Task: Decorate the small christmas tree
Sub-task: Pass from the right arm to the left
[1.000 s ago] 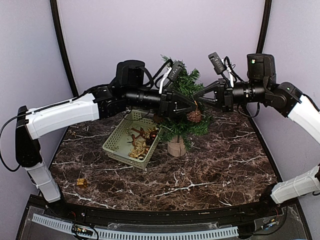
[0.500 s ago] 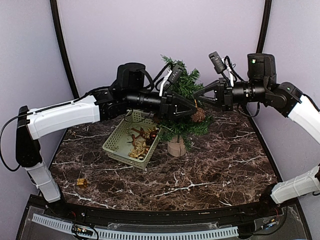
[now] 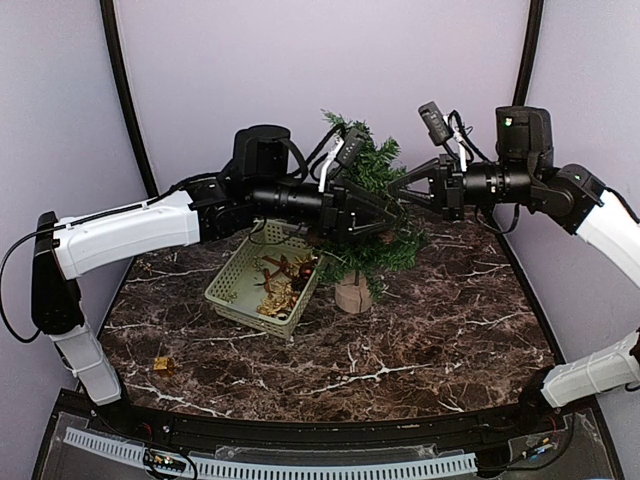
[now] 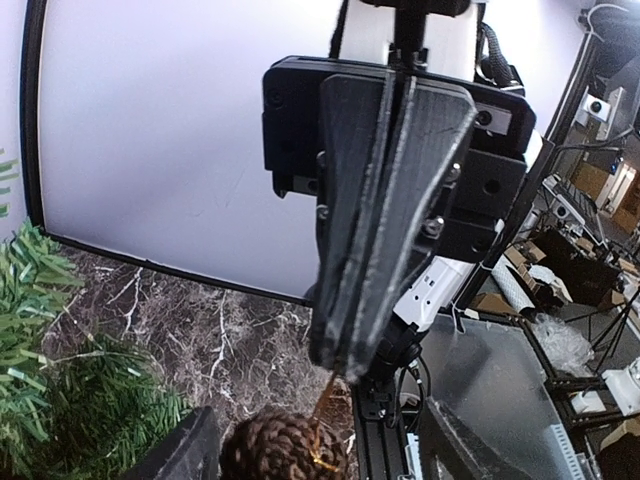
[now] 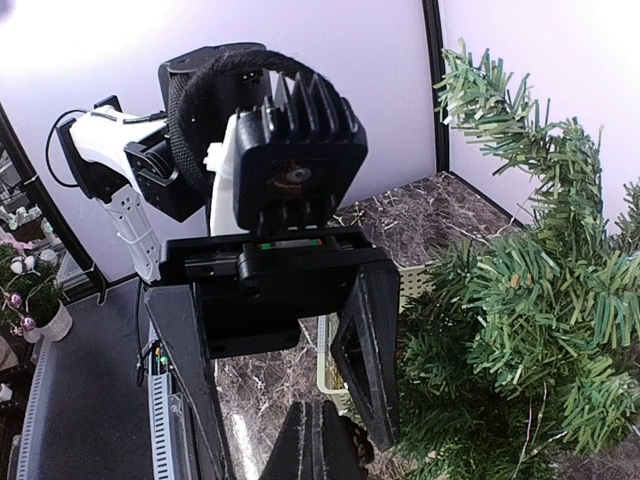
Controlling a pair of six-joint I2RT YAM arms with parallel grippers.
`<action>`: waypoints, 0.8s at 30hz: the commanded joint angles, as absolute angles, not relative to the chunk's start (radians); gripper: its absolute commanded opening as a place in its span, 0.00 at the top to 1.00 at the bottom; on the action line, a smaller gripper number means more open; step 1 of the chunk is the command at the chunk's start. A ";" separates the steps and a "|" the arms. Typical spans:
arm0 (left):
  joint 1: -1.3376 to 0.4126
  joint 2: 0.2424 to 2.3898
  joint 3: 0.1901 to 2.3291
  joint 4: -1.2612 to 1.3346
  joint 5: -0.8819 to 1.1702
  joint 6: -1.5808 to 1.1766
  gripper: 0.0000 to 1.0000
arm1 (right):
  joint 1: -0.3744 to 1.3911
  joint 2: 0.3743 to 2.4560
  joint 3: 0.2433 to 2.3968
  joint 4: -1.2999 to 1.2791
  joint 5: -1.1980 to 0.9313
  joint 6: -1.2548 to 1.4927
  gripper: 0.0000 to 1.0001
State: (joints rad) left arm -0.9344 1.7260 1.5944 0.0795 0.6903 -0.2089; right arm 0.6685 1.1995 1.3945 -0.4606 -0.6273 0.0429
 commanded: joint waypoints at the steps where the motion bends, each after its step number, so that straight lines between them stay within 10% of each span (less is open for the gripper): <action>1: -0.940 1.691 1.593 0.081 0.647 -0.185 0.28 | 0.663 1.170 1.392 -0.394 -0.628 0.060 1.00; 24: -0.939 1.701 1.586 0.181 0.597 -0.192 0.71 | 0.664 1.173 1.376 -0.380 -0.630 0.067 1.00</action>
